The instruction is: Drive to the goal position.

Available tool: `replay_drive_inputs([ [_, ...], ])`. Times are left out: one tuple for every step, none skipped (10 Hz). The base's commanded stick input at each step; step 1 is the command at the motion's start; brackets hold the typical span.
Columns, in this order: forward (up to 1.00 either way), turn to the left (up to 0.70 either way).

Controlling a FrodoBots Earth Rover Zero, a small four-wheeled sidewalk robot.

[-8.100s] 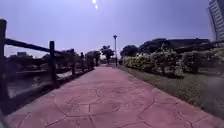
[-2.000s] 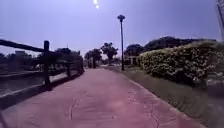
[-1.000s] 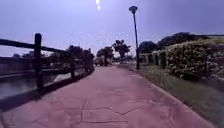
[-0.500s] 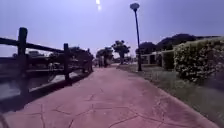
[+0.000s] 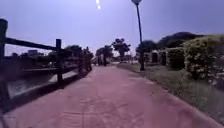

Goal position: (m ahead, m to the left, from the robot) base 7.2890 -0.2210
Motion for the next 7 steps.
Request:
replay_drive_inputs([
  [1.0, 0.01],
  [1.0, 0.01],
  [1.0, 0.01],
  [1.0, 0.01],
  [1.0, 0.01],
  [1.0, 0.01],
  [1.0, 0.01],
])
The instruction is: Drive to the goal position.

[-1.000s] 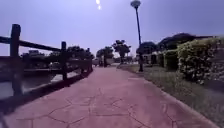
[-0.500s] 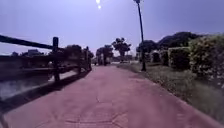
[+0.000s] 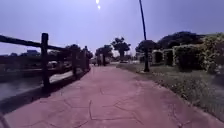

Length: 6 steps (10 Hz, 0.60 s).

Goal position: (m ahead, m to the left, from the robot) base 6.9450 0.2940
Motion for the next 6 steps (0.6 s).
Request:
replay_drive_inputs([
  [1.0, 0.01],
  [1.0, 0.01],
  [1.0, 0.01],
  [1.0, 0.01],
  [1.0, 0.01],
  [1.0, 0.01],
])
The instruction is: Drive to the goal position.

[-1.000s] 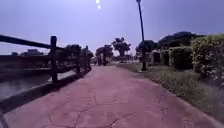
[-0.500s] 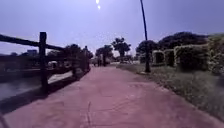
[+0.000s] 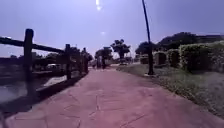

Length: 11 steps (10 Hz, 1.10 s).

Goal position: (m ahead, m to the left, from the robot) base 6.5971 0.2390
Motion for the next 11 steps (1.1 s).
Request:
replay_drive_inputs([
  [1.0, 0.27],
  [1.0, 0.4],
  [1.0, 0.4],
  [1.0, 0.06],
  [1.0, 0.01],
  [1.0, 0.01],
  [1.0, 0.01],
  [1.0, 0.01],
  [1.0, 0.01],
  [1.0, 0.01],
  [1.0, 0.01],
])
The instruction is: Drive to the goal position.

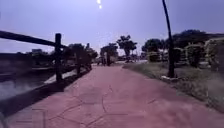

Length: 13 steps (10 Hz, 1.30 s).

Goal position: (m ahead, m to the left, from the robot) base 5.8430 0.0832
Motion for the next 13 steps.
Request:
replay_drive_inputs([
  [1.0, 0.01],
  [1.0, 0.01],
  [1.0, 0.01],
  [1.0, 0.01],
  [1.0, 0.01],
  [1.0, 0.01],
  [1.0, 0.01],
  [1.0, 0.01],
  [1.0, 0.01],
  [1.0, 0.01],
  [1.0, 0.01],
  [1.0, 0.01],
  [1.0, 0.01],
])
